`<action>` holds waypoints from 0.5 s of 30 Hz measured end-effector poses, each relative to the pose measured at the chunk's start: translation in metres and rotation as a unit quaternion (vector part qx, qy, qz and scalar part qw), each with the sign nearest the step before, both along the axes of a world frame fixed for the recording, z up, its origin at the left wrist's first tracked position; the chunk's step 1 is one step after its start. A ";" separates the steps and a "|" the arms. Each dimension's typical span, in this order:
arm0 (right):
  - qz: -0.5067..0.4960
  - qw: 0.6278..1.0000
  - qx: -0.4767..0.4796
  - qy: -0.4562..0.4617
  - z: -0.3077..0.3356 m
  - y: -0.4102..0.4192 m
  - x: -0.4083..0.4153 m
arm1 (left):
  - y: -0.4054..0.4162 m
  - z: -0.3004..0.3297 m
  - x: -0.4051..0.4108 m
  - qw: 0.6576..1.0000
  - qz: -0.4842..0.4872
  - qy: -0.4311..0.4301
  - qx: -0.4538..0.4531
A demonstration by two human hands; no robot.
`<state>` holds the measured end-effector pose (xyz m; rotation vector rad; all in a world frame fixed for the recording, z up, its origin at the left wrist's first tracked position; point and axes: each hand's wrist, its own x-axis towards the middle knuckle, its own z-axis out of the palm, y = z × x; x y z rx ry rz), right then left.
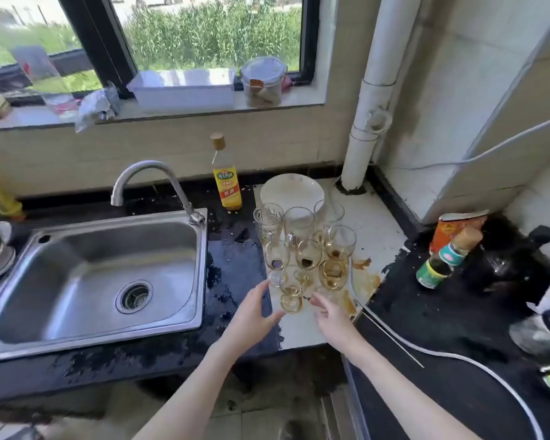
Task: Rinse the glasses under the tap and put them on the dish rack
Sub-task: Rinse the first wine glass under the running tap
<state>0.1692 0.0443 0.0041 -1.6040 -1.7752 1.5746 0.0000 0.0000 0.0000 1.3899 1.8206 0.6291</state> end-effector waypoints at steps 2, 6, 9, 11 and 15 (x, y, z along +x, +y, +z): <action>-0.017 0.999 -0.044 0.019 -0.008 0.013 -0.001 | 0.016 -0.008 0.003 0.998 0.039 -0.045 -0.006; -0.022 0.993 -0.094 0.067 -0.017 0.024 -0.007 | 0.035 -0.022 0.011 0.991 0.069 -0.114 -0.023; -0.040 0.989 -0.106 0.099 -0.016 0.028 -0.011 | 0.040 -0.031 0.016 0.986 0.066 -0.153 -0.006; -0.055 0.986 -0.116 0.108 -0.016 0.028 -0.011 | 0.040 -0.037 0.015 0.983 0.086 -0.162 0.007; -0.042 0.986 -0.126 0.104 -0.016 0.019 -0.011 | 0.031 -0.040 0.006 0.982 0.109 -0.149 0.041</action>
